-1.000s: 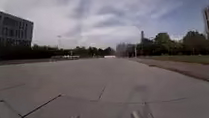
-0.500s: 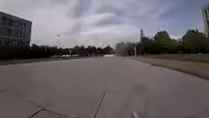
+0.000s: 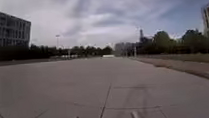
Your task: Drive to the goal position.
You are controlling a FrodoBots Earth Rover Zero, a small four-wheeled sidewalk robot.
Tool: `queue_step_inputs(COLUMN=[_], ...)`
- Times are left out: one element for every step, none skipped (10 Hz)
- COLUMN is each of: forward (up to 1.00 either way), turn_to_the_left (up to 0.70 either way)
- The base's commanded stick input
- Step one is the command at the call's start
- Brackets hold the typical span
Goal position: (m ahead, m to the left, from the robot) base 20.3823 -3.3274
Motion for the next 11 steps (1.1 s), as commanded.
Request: queue_step_inputs(forward=[1.00, 1.00, 1.00, 1.00, 1.00, 1.00, 1.00, 1.00, 1.00, 1.00, 1.00], turn_to_the_left=[-0.27, -0.27, -0.27, -0.27, -0.27, -0.27, -0.18, 0.00, 0.00, 0.00, 0.00])
